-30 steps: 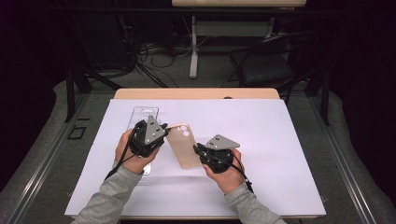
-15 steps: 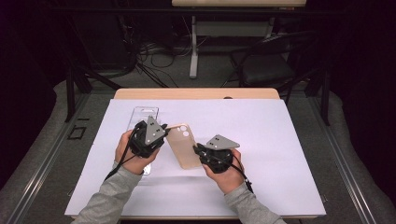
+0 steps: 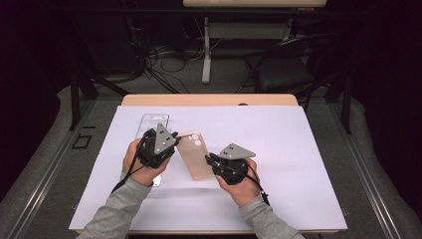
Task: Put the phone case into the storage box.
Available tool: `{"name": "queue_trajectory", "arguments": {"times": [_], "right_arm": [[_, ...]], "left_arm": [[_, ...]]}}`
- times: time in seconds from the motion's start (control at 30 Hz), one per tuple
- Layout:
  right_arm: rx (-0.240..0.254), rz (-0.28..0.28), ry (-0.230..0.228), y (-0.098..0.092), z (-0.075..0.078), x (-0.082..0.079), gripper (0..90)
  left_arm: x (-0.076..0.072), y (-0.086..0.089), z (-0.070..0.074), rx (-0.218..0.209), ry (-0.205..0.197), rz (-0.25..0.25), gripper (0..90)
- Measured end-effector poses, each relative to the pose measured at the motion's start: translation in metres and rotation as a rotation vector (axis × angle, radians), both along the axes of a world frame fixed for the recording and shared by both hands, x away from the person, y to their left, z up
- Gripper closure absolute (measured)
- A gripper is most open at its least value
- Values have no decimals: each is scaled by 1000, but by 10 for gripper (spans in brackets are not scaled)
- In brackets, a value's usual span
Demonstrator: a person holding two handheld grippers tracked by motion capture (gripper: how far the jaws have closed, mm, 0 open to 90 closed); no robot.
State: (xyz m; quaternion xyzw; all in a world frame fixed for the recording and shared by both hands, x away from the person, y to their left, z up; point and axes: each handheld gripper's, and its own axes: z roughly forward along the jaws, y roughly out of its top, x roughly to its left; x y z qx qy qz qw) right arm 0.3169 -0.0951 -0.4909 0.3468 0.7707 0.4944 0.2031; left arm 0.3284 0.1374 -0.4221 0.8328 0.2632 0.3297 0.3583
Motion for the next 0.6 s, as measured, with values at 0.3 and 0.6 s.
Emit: {"name": "queue_trajectory", "arguments": {"times": [0.3, 0.6], "right_arm": [[12, 6, 5, 0, 0, 1, 758], [20, 9, -49, -1, 1, 2, 599]], "left_arm": [[2, 1, -2, -5, 4, 6, 812], [6, 5, -4, -8, 12, 21, 812]]}}
